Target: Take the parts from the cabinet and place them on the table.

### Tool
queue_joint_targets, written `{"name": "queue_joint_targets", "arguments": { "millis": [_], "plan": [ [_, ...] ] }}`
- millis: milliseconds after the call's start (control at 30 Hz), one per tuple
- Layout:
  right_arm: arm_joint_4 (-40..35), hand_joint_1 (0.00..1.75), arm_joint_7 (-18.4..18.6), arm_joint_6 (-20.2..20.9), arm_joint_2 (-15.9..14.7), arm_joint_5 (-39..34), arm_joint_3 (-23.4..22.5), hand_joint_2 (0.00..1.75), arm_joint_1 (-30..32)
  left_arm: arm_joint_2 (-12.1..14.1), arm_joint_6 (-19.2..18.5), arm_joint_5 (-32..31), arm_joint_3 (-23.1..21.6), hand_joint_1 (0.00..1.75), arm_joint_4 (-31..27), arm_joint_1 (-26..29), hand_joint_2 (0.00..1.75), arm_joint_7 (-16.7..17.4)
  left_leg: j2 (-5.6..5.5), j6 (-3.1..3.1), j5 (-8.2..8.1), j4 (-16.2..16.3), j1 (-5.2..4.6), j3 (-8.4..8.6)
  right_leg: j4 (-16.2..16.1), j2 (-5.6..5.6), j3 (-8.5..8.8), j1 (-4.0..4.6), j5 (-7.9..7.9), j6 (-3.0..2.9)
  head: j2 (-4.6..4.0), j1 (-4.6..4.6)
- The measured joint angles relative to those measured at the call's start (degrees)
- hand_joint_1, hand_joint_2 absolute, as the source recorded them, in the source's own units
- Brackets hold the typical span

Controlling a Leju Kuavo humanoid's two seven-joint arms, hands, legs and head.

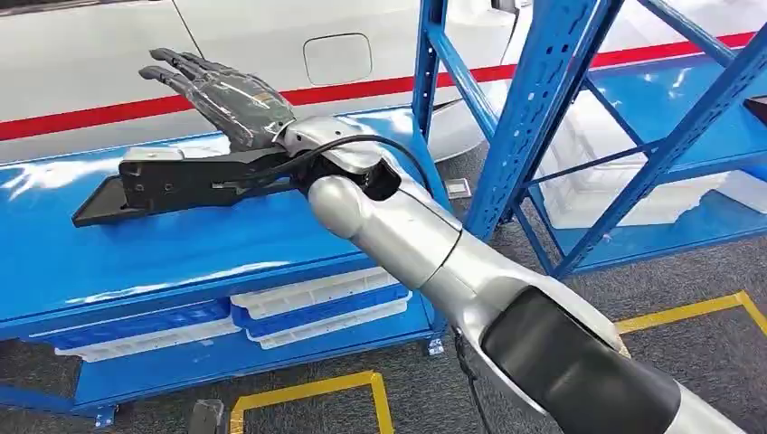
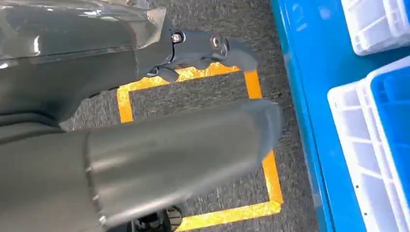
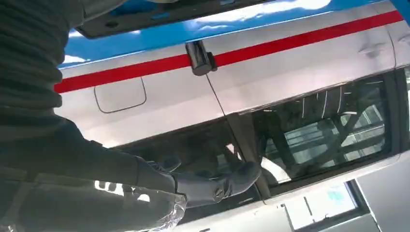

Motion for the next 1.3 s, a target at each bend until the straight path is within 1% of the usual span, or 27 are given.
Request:
{"name": "queue_joint_targets", "arguments": {
  "millis": [33, 67, 100, 133, 167, 200, 233, 267, 300, 333, 367, 400, 433, 467, 500, 533, 633, 767, 800, 1000, 1033, 1167, 1233, 1300],
  "plan": [
    [0.0, 0.00, 0.0, 0.0, -0.1, 0.0, -0.1, 1.75, -0.1, 0.0, 0.0, 0.0, 0.0, 0.00, 0.0, 0.0, 0.00, 0.0, 0.02, 0.15, -0.01, -0.4, 0.07, 0.74, 1.6, -0.24, -0.75, -0.22, -0.38, 0.28, 0.00, 0.15],
    [0.0, 0.00, -0.1, -0.1, -0.1, 0.0, -0.1, 1.75, -0.4, -0.1, 0.0, 0.0, 0.0, 0.00, 0.0, -0.2, 0.00, 0.0, 0.04, 0.47, -0.21, -0.4, 0.11, 1.03, 4.9, -0.25, -2.53, -0.23, -0.93, 0.42, 0.00, 0.11],
    [0.0, 0.00, -0.1, -0.1, -0.2, 0.0, -0.1, 1.75, -0.5, -0.2, 0.0, 0.0, 0.0, 0.00, 0.0, -0.3, 0.00, 0.0, 0.02, 0.54, -0.46, -0.4, 0.11, 1.17, 8.9, -0.25, -5.13, -0.32, -1.93, 0.53, 0.00, 0.16],
    [0.1, 0.00, -0.1, -0.1, -0.2, 0.1, -0.1, 1.75, -0.4, -0.2, 0.0, 0.0, 0.0, 0.00, 0.0, -0.3, 0.00, 0.0, 0.02, 0.64, -0.79, -0.4, 0.10, 1.38, 13.0, -0.25, -7.95, -0.42, -3.60, 0.24, 0.00, 0.11],
    [0.2, 0.00, -0.1, -0.1, -0.5, 0.2, -0.1, 1.75, -0.1, -0.3, 0.0, -0.1, 0.1, 0.00, 0.0, -0.2, 0.00, 0.0, -0.02, 0.62, -1.11, -0.4, 0.10, 1.60, 16.2, -0.25, -10.32, -0.40, -4.85, -0.12, 0.00, 0.13],
    [0.3, 0.00, -0.1, -0.1, -0.7, 0.2, -0.1, 1.75, 0.1, -0.4, 0.0, -0.1, 0.1, 0.00, 0.0, -0.1, 0.00, 0.0, -0.12, 0.56, -1.36, -0.4, 0.10, 1.94, 17.0, -0.26, -11.74, -0.43, -4.76, 0.19, 0.00, 0.13],
    [0.3, 0.00, -0.1, -0.1, -0.8, 0.2, -0.1, 1.75, 0.2, -0.5, 0.0, -0.1, 0.1, 0.00, 0.0, -0.1, 0.00, 0.1, -0.23, 0.46, -1.59, -0.3, 0.10, 2.34, 14.8, -0.27, -11.50, -0.44, -3.31, 0.82, 0.00, 0.13],
    [0.3, 0.00, -0.1, -0.1, -0.9, 0.4, -0.1, 1.75, 0.2, -0.6, -0.1, -0.2, 0.1, 0.00, 0.0, -0.1, 0.00, 0.1, -0.30, 0.28, -1.98, -0.3, 0.10, 2.81, 10.3, -0.35, -10.07, -0.52, -0.74, 1.60, 0.00, 0.13],
    [0.3, 0.00, -0.1, -0.1, -0.9, 0.5, -0.2, 1.75, 0.1, -0.6, -0.3, -0.2, 0.1, 0.00, 0.0, -0.2, 0.00, 0.1, -0.35, 0.08, -2.42, -0.2, 0.12, 3.33, 4.9, -0.47, -8.03, -0.59, 2.24, 2.10, 0.00, 0.13],
    [0.3, 0.00, -0.2, -0.2, -0.9, 0.6, -0.3, 1.75, 0.2, -0.8, -0.5, -0.2, 0.1, 0.00, 0.0, -0.2, 0.00, 0.1, -0.37, -0.21, -2.87, -0.2, 0.14, 3.65, -0.1, -0.78, -6.15, -0.60, 4.95, 2.19, 0.00, 0.15],
    [0.3, 0.00, -0.2, -0.2, -1.2, 0.6, -0.4, 1.75, 0.2, -0.8, -0.6, -0.1, 0.1, 0.00, 0.0, -0.2, 0.00, 0.1, -0.40, -0.62, -3.30, 0.2, -0.08, 3.96, -1.4, -0.96, -6.38, -0.37, 5.11, 1.16, 0.00, 0.06],
    [0.4, 0.00, -0.2, -0.2, -1.2, 0.6, -0.4, 1.75, 0.2, -0.8, -0.7, -0.1, 0.1, 0.00, 0.0, -0.3, 0.00, 0.1, -0.46, -0.95, -3.51, 0.0, -0.09, 3.54, -1.3, -0.98, -5.51, -0.12, 4.28, -0.20, 0.00, 0.20],
    [0.3, 0.00, -0.2, -0.3, -1.2, 0.7, -0.5, 1.75, 0.2, -0.9, -0.8, -0.1, 0.1, 0.00, 0.0, -0.3, 0.00, 0.1, -0.34, -1.22, -3.61, 0.0, -0.06, 3.58, -1.3, -0.82, -5.48, 0.00, 5.40, -0.64, 0.00, 0.07],
    [0.4, 0.00, -0.1, -0.3, -1.4, 0.8, -0.8, 1.75, 0.3, -0.9, -0.8, -0.1, 0.1, 0.00, 0.0, -0.2, 0.00, 0.1, -0.36, -1.13, -3.76, 0.5, -0.10, 3.38, -1.5, -0.90, -5.27, -0.38, 5.88, -0.78, 0.00, 0.11],
    [0.4, 0.00, -0.2, -0.3, -1.4, 0.7, -0.9, 1.75, 0.4, -0.9, -0.8, -0.1, 0.1, 0.00, 0.0, -0.2, 0.00, 0.1, -0.13, -0.59, -3.80, 0.3, 0.03, 3.79, -1.5, -0.73, -5.31, -0.33, 5.84, -0.62, 0.00, 0.02],
    [0.5, 0.00, -0.2, -0.3, -1.3, 0.7, -0.9, 1.75, 0.4, -0.9, -0.8, -0.1, 0.1, 0.00, 0.0, -0.3, 0.00, 0.1, -0.05, -0.61, -3.84, 0.3, 0.15, 3.83, -1.4, -0.61, -5.38, -0.20, 5.76, -0.72, 0.00, 0.09],
    [0.5, 0.00, -0.2, -0.4, -1.4, 0.8, -1.0, 1.75, 0.4, -0.9, -0.8, 0.0, 0.1, 0.00, 0.0, -0.4, 0.00, 0.1, 0.08, -0.66, -3.94, -0.2, 0.15, 3.91, -1.4, -0.50, -5.48, -0.16, 5.50, -1.10, 0.00, 0.07],
    [0.5, 0.00, -0.2, -0.5, -1.5, 1.1, -1.1, 1.75, 0.5, -0.8, -0.8, 0.0, 0.1, 0.00, 0.0, -0.4, 0.00, -0.3, 0.10, -0.74, -4.02, -0.5, 0.16, 4.01, -1.4, -0.49, -5.51, -0.09, 5.36, -1.31, 0.00, 0.07],
    [0.5, 0.00, -0.2, -0.5, -1.6, 1.2, -1.1, 1.75, 0.6, -0.8, -0.9, 0.0, 0.1, 0.00, 0.0, -0.4, 0.00, -0.4, 0.11, -0.81, -4.05, -0.5, 0.20, 4.02, -1.4, -0.49, -5.50, -0.04, 5.37, -1.31, 0.00, 0.09],
    [0.3, 0.00, -0.2, -0.8, -2.4, 1.7, -1.6, 1.75, 1.5, -1.0, -0.9, -0.2, -0.1, 0.00, 0.0, -0.4, 0.00, -0.4, 0.12, -1.74, -4.00, -0.5, 0.27, 4.09, -1.4, -0.52, -5.39, 0.04, 5.40, -1.37, 0.00, 0.09],
    [0.3, 0.00, -0.2, -1.0, -2.6, 2.3, -1.6, 1.75, 1.9, -1.0, -0.9, -0.3, -0.2, 0.00, 0.0, -0.4, 0.00, -0.4, 0.12, -1.74, -4.00, -0.5, 0.26, 4.10, -1.4, -0.52, -5.36, 0.03, 5.41, -1.37, 0.00, 0.09],
    [0.3, 0.00, -2.6, -2.7, -3.1, 6.1, -0.5, 1.75, 6.0, -1.2, -0.6, -0.7, -0.7, 0.00, 0.0, -0.5, 0.00, -0.2, 0.11, -1.73, -4.00, -0.5, 0.12, 4.29, -1.4, -0.55, -5.10, -0.05, 5.41, -1.37, 0.00, 0.09],
    [0.3, 0.00, -3.8, -3.6, -3.1, 8.5, 1.3, 1.75, 9.2, -1.4, -0.7, -1.1, -0.9, 0.00, 0.0, -0.6, 0.00, 0.2, 0.11, -1.71, -4.01, -0.5, 0.01, 4.30, -1.4, -0.56, -5.07, -0.15, 5.41, -1.36, 0.00, 0.09],
    [0.3, 0.00, -4.1, -3.9, -2.9, 10.0, 3.6, 1.75, 12.4, -1.6, -0.7, -1.5, -1.2, 0.00, 0.0, -0.9, 0.00, 0.4, 0.10, -1.68, -4.03, -0.5, -0.08, 4.30, -1.4, -0.57, -5.08, -0.25, 5.40, -1.35, 0.00, 0.09]
  ]
}}
